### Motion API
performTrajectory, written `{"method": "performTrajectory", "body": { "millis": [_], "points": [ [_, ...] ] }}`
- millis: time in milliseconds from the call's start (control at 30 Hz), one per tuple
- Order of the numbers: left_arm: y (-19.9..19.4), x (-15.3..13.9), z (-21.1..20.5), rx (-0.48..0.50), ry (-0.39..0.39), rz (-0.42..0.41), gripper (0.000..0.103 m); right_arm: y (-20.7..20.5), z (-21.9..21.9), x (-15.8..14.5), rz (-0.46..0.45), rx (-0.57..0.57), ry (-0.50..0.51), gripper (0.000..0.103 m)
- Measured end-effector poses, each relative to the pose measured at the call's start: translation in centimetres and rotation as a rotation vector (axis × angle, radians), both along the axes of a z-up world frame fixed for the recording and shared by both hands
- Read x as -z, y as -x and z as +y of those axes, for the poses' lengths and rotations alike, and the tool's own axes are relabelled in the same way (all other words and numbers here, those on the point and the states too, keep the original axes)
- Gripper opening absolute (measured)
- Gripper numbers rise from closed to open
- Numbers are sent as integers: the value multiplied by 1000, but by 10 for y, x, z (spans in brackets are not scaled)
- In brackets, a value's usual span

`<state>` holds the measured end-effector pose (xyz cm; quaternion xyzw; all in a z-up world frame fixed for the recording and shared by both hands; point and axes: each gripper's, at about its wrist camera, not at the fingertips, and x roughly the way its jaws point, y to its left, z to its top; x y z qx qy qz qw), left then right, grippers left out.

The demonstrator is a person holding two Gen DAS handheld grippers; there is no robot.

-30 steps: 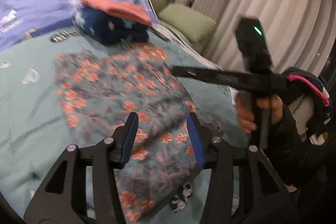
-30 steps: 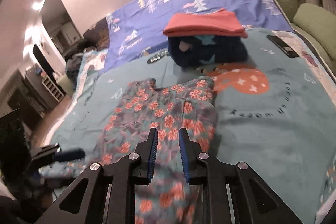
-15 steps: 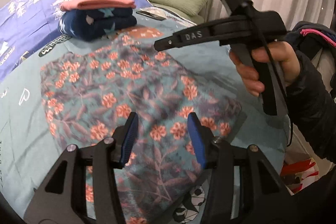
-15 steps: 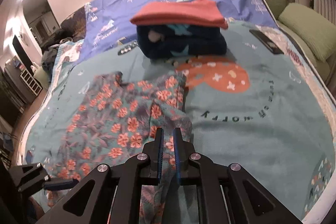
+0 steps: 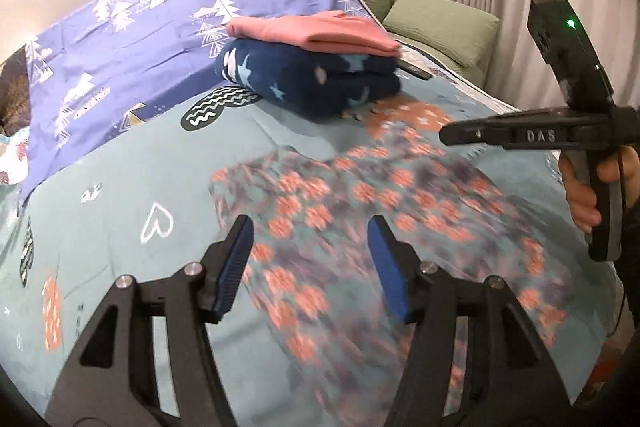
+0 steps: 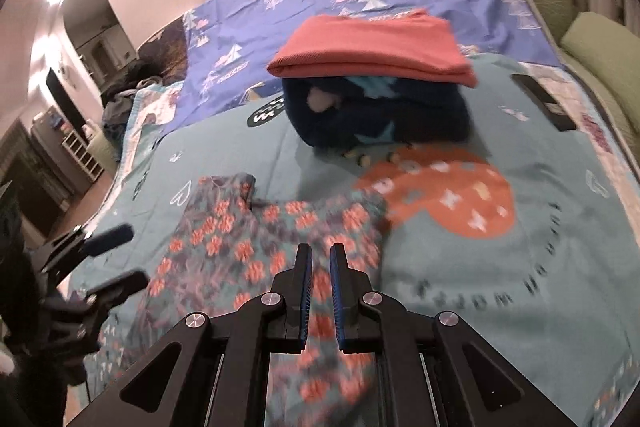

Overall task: Fold small clothes
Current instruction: 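Move both open tools to the sides of the folded floral shirt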

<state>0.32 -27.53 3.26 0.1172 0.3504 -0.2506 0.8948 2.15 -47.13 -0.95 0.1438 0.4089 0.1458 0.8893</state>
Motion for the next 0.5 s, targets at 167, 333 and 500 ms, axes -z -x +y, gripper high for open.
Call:
{"method": "performTrajectory", "body": {
  "millis": [167,333,500],
  "points": [
    [-55,37,-3,-57,-47,104,60,-43,8,39,109,24,142,8],
    [-66,60,5,-98,-56,135,62,-30,-3,38,77,49,66,8],
    [-30,36,22,-109,10,128,62,24,-16,11,22,68,64,9]
  ]
}}
